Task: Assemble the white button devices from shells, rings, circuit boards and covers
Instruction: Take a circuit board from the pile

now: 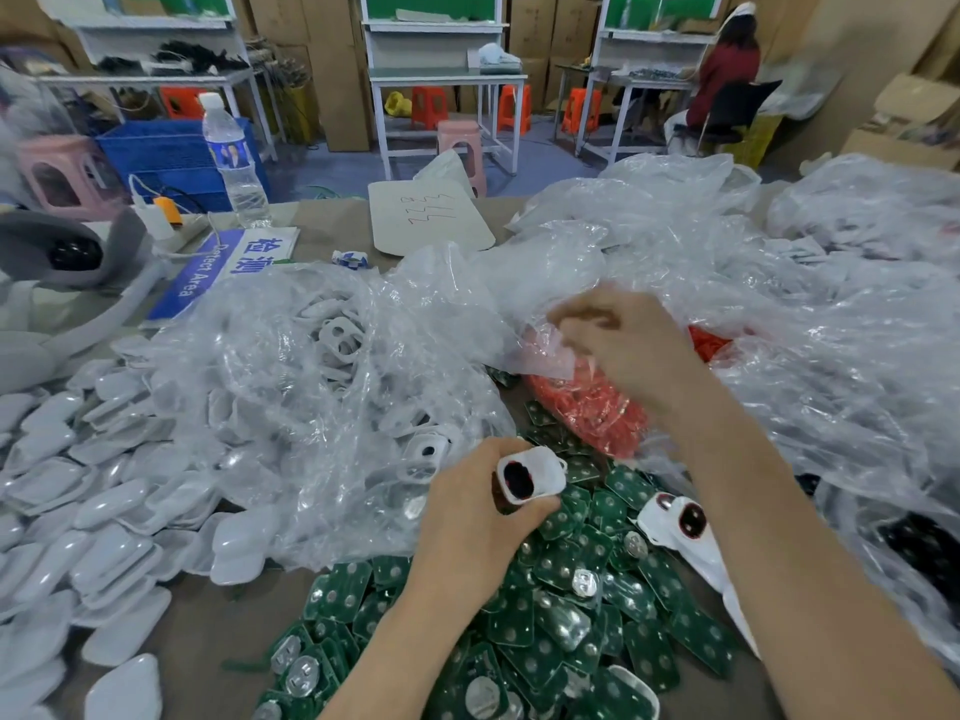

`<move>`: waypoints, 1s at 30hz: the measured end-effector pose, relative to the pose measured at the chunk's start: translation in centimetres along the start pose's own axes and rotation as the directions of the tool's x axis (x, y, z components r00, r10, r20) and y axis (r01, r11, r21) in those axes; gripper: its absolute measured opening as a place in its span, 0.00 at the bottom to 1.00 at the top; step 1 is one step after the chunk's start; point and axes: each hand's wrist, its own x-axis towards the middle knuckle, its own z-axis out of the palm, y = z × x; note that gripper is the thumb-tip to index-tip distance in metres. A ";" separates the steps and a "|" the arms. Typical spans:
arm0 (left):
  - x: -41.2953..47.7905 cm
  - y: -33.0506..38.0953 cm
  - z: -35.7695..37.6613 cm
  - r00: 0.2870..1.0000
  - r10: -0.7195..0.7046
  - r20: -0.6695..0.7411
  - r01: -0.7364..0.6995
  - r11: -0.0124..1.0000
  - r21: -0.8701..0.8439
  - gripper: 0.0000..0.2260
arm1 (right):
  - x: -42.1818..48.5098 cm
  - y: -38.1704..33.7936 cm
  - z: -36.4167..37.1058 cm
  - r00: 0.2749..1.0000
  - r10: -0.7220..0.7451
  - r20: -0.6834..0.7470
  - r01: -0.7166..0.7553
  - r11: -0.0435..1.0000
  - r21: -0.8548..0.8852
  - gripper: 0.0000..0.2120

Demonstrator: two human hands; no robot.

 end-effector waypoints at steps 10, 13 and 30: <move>-0.1 0.1 -0.3 1.000 0.014 0.025 -0.012 0.997 -0.077 0.15 | 11.7 3.4 7.3 0.985 -0.143 0.098 0.173 0.747 -0.642 0.11; -0.1 0.0 -0.3 0.999 0.022 0.024 -0.020 0.997 -0.076 0.15 | 11.9 3.3 6.4 0.983 -0.178 0.037 0.170 0.825 -0.539 0.09; 0.1 -0.3 -0.2 0.999 -0.042 0.007 0.042 0.987 -0.158 0.17 | -2.6 2.7 1.4 0.989 0.142 0.035 -0.124 0.691 0.712 0.07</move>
